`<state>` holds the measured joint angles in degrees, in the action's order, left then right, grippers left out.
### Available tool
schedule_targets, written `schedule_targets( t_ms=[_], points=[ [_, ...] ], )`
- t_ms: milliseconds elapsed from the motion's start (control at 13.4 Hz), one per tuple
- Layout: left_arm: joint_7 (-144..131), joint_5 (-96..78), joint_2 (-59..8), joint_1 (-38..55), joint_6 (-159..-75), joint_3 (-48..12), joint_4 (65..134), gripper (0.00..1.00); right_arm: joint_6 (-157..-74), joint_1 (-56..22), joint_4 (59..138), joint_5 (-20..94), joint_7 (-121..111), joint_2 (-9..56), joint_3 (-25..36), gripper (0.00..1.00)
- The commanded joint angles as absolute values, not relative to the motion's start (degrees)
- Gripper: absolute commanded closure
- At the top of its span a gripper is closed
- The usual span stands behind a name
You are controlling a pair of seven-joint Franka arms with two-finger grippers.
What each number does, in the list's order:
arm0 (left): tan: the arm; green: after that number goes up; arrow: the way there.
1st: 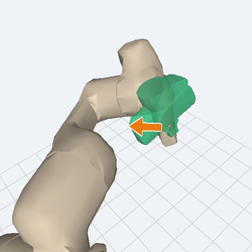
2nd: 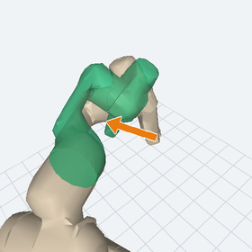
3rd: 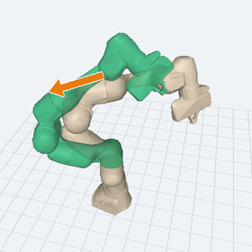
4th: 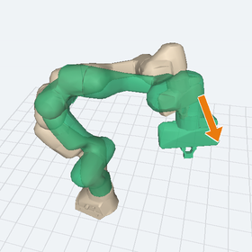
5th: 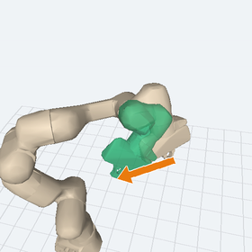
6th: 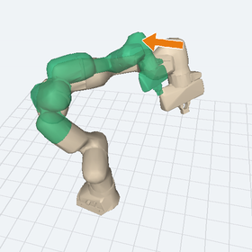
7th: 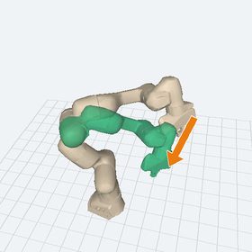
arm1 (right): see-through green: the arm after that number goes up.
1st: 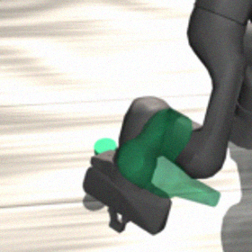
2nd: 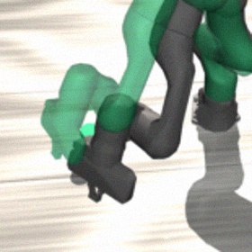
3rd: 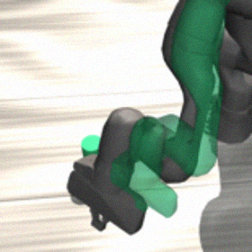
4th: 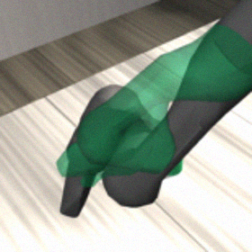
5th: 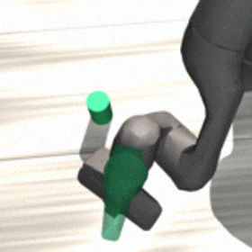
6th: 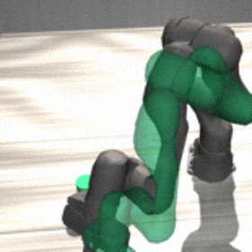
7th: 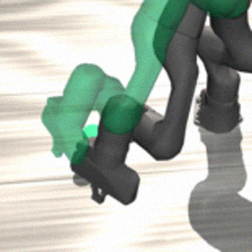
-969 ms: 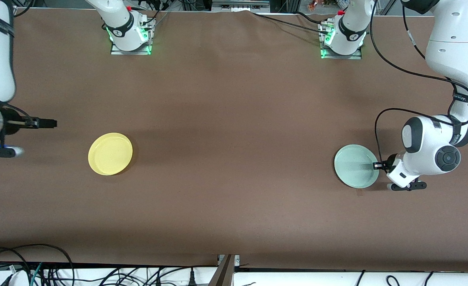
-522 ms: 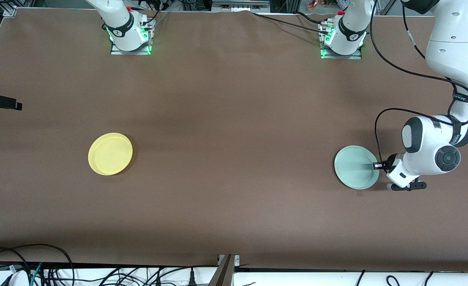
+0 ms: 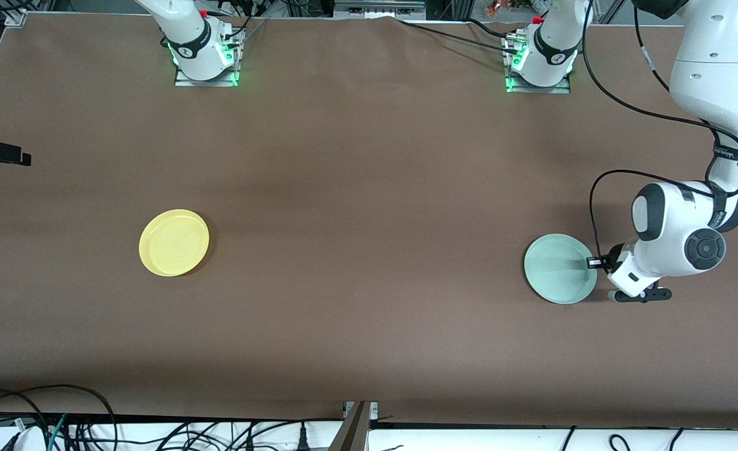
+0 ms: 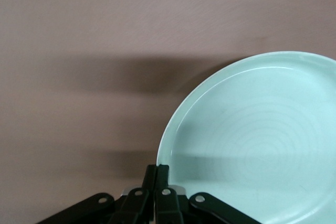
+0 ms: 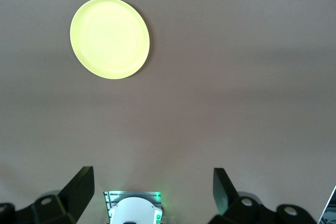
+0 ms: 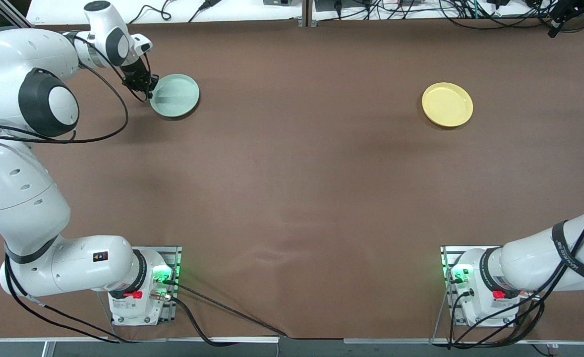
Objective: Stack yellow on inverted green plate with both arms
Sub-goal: 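Grasp the green plate's rim with the left gripper and tilt it up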
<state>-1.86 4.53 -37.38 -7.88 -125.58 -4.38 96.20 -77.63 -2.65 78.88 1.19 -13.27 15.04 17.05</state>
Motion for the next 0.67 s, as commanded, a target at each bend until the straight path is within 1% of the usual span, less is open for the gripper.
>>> schedule_targets(
  t_ms=[0,224,373,596],
  points=[
    [-2.4,8.0,-35.2,-4.0,-118.0,-4.0,91.3,1.0,-76.6,-2.9,77.6,1.2,-12.7,15.5,16.7,0.0],
    [-2.4,10.5,-35.2,0.1,-110.9,-4.0,83.9,1.0,-76.6,-2.6,77.6,1.4,-12.8,15.5,16.7,0.0],
    [-2.9,10.5,-35.1,2.6,-107.6,-4.1,80.3,1.0,-76.6,-2.6,77.6,1.3,-12.8,15.5,16.7,0.0],
    [-3.1,10.5,-35.0,6.6,-106.4,-3.9,77.5,1.0,-76.6,-2.3,77.9,1.3,-13.2,16.5,16.9,0.0]
  ],
)
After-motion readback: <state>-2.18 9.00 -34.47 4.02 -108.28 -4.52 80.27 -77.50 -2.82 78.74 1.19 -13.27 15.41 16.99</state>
